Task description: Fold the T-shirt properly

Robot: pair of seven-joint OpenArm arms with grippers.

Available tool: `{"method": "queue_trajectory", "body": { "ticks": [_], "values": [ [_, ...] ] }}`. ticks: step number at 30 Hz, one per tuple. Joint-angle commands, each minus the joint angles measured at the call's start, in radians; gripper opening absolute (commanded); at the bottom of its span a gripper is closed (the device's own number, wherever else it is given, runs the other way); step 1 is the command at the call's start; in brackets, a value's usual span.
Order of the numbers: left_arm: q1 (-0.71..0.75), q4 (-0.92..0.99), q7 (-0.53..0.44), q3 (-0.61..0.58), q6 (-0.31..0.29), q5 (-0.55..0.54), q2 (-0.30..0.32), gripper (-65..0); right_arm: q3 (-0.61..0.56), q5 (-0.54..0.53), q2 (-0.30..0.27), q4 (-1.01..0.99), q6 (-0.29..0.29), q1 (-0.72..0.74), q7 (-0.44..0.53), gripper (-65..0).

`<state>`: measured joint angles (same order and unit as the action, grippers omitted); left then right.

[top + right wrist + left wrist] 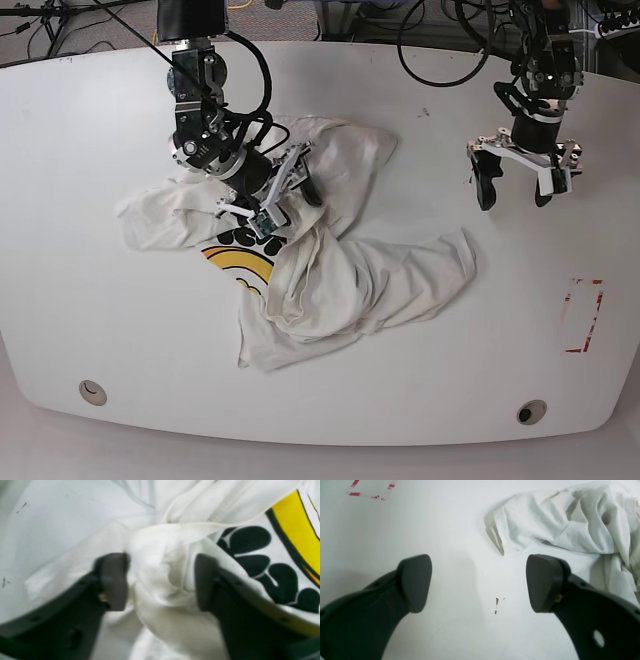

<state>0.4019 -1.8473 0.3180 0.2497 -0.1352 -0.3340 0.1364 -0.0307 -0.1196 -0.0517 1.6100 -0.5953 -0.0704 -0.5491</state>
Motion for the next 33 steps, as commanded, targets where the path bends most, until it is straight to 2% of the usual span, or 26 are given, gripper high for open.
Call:
{"method": "queue_trajectory", "body": {
  "ticks": [1, 5, 7, 19, 23, 24, 28, 33],
  "values": [
    [-0.002, -0.015, -0.027, 0.004, -0.005, -0.006, 0.007, -9.2, -0.001, -0.018, 0.000, 0.019, -0.001, 0.014, 0.033, -44.9],
    [-0.002, -0.015, -0.027, 0.004, -0.005, -0.006, 0.007, -9.2, -0.001, -0.016, -0.001, 0.017, -0.001, 0.014, 0.033, -60.6],
    [-0.002, -0.015, -0.027, 0.004, -0.005, -0.006, 0.007, -9.2, -0.001, -0.016, -0.001, 0.017, -0.001, 0.014, 0.031, -64.4],
    [-0.002, -0.013, -0.026, -0.002, -0.008, -0.007, 0.007, -9.0, 0.001, -0.019, 0.000, 0.092, -0.001, 0.002, 0.027, -65.0],
    [-0.002, -0.018, 0.045, -0.039, -0.019, -0.009, 0.012, -8.9, 0.001, -0.016, 0.002, 0.160, 0.001, -0.012, 0.027, -65.0],
    [-0.004, -0.019, 0.060, -0.045, -0.028, -0.009, 0.016, -8.9, 0.001, -0.015, 0.002, 0.171, 0.001, -0.013, 0.027, -65.0],
    [-0.022, -0.021, 0.129, -0.080, -0.129, -0.010, 0.019, -8.9, 0.001, -0.015, 0.002, 0.237, 0.001, -0.013, 0.027, -65.0],
    [-0.022, -0.021, 0.151, -0.115, -0.255, -0.010, -0.010, -8.9, 0.001, -0.015, 0.000, 0.293, 0.002, -0.006, 0.024, -65.0]
  ]
}}
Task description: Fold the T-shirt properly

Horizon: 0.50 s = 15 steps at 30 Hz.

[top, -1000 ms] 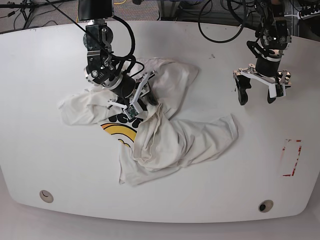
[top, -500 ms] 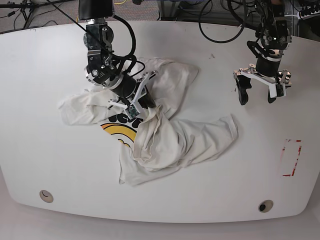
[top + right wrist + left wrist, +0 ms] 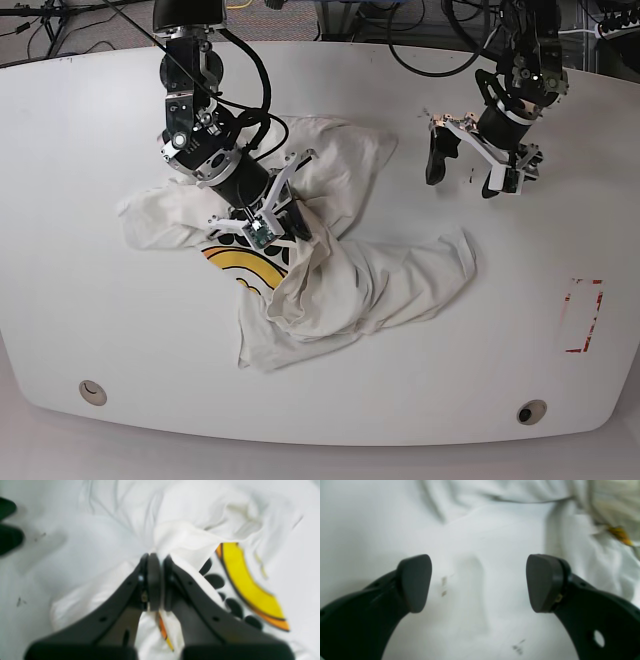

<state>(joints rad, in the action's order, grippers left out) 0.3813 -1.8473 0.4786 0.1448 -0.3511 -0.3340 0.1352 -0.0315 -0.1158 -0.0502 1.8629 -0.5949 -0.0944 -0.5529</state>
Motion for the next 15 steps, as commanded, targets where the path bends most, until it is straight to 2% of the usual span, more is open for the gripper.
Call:
{"method": "queue_trajectory", "body": {
  "ticks": [1, 6, 15],
  "values": [
    [-0.002, -0.021, -0.002, -0.017, -0.061, -0.010, -0.010, -8.9, 0.002, -0.017, -0.003, 0.048, 0.002, 0.020, 0.021, -65.0],
    [-0.003, -0.019, 0.056, -0.083, -0.147, -0.010, -0.015, -8.9, 0.002, -0.017, -0.007, 0.085, 0.026, 0.060, -0.037, -65.0],
    [-0.003, -0.016, 0.065, -0.199, -0.156, -0.010, -0.015, -8.9, 0.002, -0.017, -0.007, 0.086, 0.036, 0.080, -0.045, -65.0]
  ]
}}
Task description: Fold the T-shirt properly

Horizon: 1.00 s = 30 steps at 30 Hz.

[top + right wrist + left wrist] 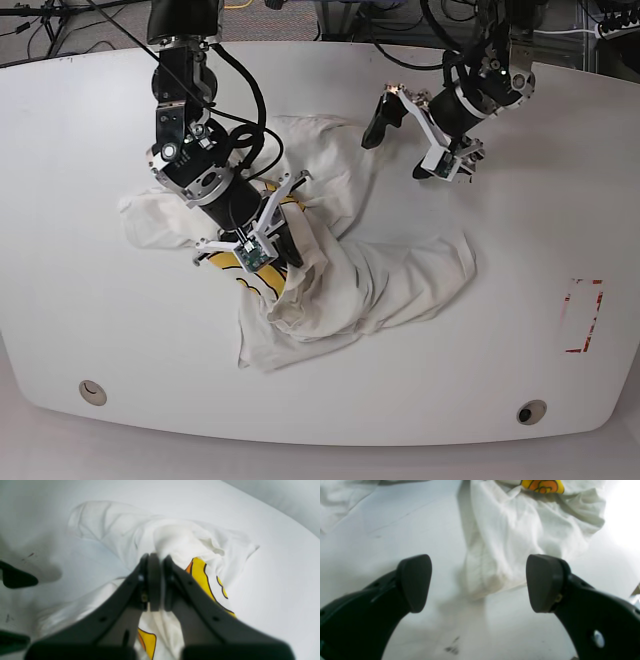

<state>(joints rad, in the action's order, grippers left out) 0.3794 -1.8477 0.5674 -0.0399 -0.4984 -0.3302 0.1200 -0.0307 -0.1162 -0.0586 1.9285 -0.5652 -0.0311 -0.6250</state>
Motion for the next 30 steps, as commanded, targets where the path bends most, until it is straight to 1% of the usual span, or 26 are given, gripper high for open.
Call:
{"method": "queue_trajectory", "body": {
  "ticks": [1, 9, 25, 30],
  "values": [
    [-0.001, -0.013, -0.024, -0.025, -0.007, -0.013, 0.000, -8.9, 0.001, -0.017, 0.001, 0.021, 0.006, 0.017, 0.027, -65.0],
    [-0.001, 0.046, -0.024, -0.073, -0.007, -0.010, 0.000, -9.0, 0.001, -0.017, 0.001, 0.021, 0.006, 0.013, 0.027, -65.0],
    [-0.043, 0.168, -0.024, -0.076, -0.006, -0.008, -0.001, -9.3, 0.002, -0.020, 0.001, 0.024, 0.006, 0.012, 0.027, -65.0],
    [-0.072, 0.201, -0.024, -0.107, -0.006, -0.008, -0.001, -9.4, 0.002, -0.020, 0.001, 0.042, 0.006, 0.012, 0.027, -65.0]
  ]
}}
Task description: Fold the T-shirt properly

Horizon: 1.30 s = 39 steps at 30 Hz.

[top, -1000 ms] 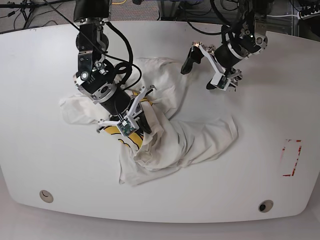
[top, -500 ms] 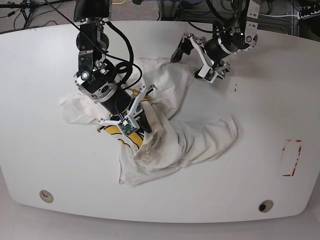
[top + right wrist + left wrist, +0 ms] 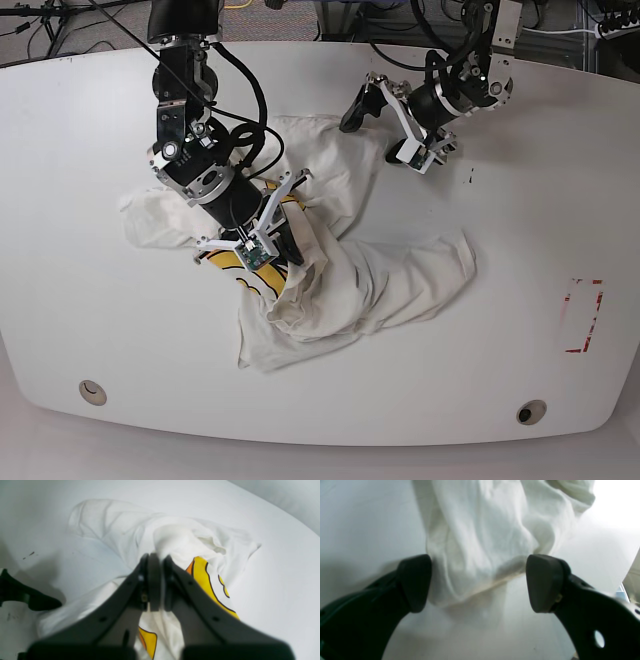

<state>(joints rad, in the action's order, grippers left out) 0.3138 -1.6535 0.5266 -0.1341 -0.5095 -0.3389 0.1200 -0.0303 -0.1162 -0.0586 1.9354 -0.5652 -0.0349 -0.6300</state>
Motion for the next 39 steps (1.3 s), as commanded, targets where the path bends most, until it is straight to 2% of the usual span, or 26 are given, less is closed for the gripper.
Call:
{"method": "queue_trajectory", "body": {
  "ticks": [1, 4, 7, 10, 16, 19, 26, 31, 39],
  "values": [
    [-0.006, 0.016, 0.017, -0.019, 0.005, 0.001, -0.001, -9.4, 0.002, -0.020, 0.001, 0.037, 0.006, 0.016, 0.032, -65.0],
    [-0.023, 0.032, 0.017, -0.040, 0.005, 0.001, -0.001, -9.9, 0.002, -0.021, 0.001, 0.037, 0.006, 0.014, 0.032, -65.0],
    [-0.038, 0.046, 0.017, -0.068, 0.008, 0.001, -0.001, -14.0, 0.002, -0.021, 0.001, 0.037, 0.006, 0.014, 0.032, -65.0],
    [-0.041, 0.055, 0.017, -0.083, 0.036, 0.001, -0.001, -24.2, 0.002, -0.021, 0.001, 0.037, 0.006, 0.014, 0.032, -65.0],
    [-0.041, 0.057, 0.017, -0.083, 0.110, 0.001, -0.001, -54.9, 0.002, -0.021, 0.001, 0.037, 0.006, 0.016, 0.032, -65.0],
    [-0.041, 0.055, 0.017, -0.083, 0.133, 0.001, 0.002, -64.7, 0.007, -0.021, 0.003, 0.037, 0.006, 0.017, 0.032, -65.0],
    [-0.041, 0.042, 0.017, -0.074, 0.144, 0.001, 0.010, -65.0, 0.117, -0.023, 0.035, 0.039, 0.001, 0.033, 0.032, -65.0],
    [-0.038, -0.006, 0.022, -0.028, 0.145, -0.004, 0.045, -65.0, 0.197, -0.024, 0.046, 0.060, -0.006, 0.059, 0.034, -65.0],
    [-0.040, -0.162, 0.140, 0.116, 0.145, -0.002, 0.048, -65.0, 0.267, -0.024, 0.041, 0.071, -0.006, 0.114, 0.034, -65.0]
  ]
}}
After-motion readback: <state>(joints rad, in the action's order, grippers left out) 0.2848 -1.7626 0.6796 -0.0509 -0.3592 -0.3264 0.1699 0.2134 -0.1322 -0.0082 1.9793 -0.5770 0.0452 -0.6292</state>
